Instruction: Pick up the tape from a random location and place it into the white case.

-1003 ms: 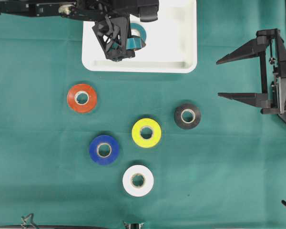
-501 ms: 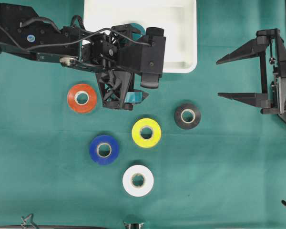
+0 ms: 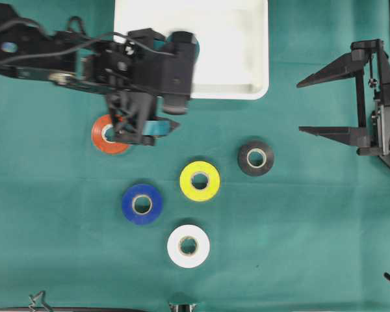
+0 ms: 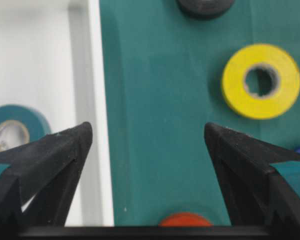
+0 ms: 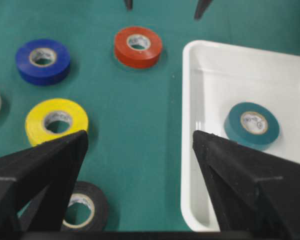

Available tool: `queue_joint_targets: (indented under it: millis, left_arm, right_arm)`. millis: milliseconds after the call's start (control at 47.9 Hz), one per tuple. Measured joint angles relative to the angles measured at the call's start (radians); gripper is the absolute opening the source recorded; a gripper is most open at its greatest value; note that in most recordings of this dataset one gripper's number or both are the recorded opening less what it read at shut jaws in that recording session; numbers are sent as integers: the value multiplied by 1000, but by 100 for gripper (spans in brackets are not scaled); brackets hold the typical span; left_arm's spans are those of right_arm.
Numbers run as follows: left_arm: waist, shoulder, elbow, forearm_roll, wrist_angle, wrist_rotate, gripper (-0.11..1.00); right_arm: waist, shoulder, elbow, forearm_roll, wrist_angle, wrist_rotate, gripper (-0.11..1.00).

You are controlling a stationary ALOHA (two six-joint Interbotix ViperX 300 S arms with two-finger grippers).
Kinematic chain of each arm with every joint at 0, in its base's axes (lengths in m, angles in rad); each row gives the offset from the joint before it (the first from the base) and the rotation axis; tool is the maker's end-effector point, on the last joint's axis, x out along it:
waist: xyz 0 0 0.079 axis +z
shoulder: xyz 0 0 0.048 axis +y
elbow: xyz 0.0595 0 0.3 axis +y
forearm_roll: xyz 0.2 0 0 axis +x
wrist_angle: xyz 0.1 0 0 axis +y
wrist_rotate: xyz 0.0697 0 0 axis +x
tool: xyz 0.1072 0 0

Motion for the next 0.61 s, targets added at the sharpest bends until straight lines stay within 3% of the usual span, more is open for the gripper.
queue_joint_targets:
  millis: [397, 606]
  left_arm:
    - [0, -360, 299, 0, -235, -21, 98]
    - [2, -545, 423, 0, -273, -54, 98]
  right_arm:
    - [0, -9, -2, -15, 2, -2, 91]
    - [0, -11, 0, -15, 0, -2, 91]
